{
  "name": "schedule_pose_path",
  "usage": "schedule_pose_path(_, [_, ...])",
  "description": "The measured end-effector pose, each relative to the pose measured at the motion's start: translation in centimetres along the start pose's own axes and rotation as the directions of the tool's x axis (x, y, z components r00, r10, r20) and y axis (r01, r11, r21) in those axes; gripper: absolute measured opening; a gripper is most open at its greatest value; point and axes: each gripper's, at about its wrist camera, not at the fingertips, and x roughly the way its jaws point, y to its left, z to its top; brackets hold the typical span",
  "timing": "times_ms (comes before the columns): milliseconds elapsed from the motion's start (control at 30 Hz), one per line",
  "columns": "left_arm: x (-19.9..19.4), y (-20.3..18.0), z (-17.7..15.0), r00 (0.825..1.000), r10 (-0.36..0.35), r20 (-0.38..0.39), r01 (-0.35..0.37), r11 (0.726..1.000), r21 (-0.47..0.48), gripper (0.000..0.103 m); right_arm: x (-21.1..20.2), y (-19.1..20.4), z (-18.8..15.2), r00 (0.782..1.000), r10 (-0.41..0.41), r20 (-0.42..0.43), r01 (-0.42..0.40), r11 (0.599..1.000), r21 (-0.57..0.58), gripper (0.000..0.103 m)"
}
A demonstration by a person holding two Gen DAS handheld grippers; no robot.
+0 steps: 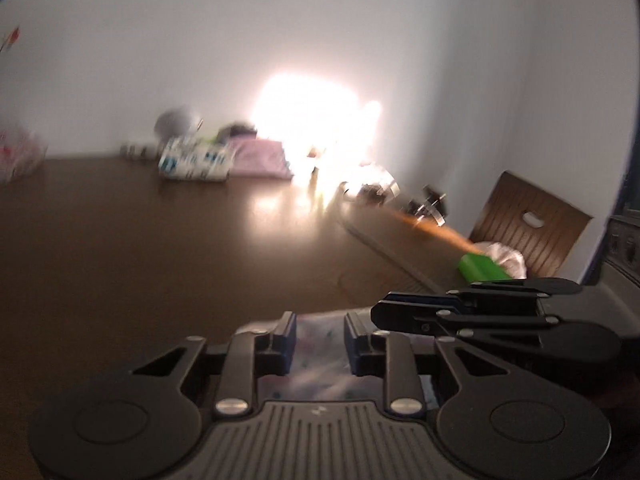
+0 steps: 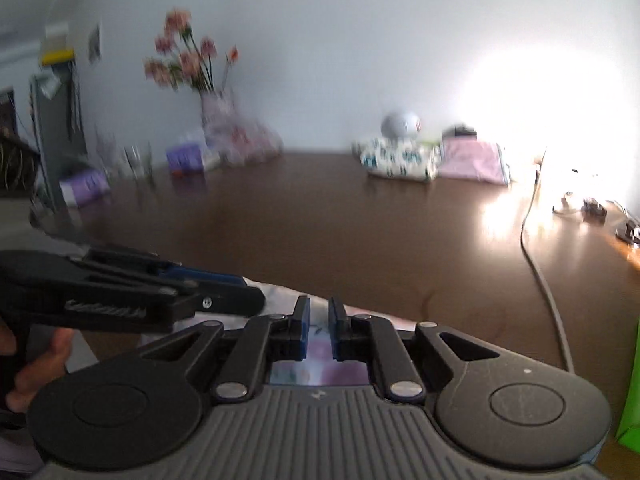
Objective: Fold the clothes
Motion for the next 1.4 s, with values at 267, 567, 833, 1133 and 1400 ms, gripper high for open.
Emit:
schedule_pose_path(267, [1.0,2.2,-1.7,1.0,-0.004,-0.025,0.003,0.999,-0.05,0.009,-1.2,-0.2,-0.7,0.999,0.013,0.043,-0.012,1.0,-0.024,0.005])
schedule_pose_path(567, [-0.8,5.1,-0.4,0.99,0.138,-0.004,-0.135,0.957,-0.258,0.041,-2.4,-5.9,-0.4,0.997,-0.064,0.037,0.055,0.977,0.205,0.037])
schedule_pose_path(833, [-1.8,8.4,-1.7,0.98,-0.191,-0.045,0.12,0.763,-0.635,0.07,-4.4,-9.1,-2.8,0.987,0.162,0.023,-0.156,0.889,0.431,0.067])
schedule_pose_path(1133, [0.9,7.6,-2.1,0.975,-0.199,-0.1,0.096,0.78,-0.619,0.027,-2.3,-9.9,-4.2,0.975,0.223,-0.018,-0.177,0.818,0.547,0.031])
schedule_pose_path(1400, [1.2,7.1,-2.0,0.978,-0.189,-0.088,0.101,0.8,-0.592,0.027,-1.1,-9.0,-3.1,0.988,0.152,0.003,-0.134,0.863,0.487,0.021])
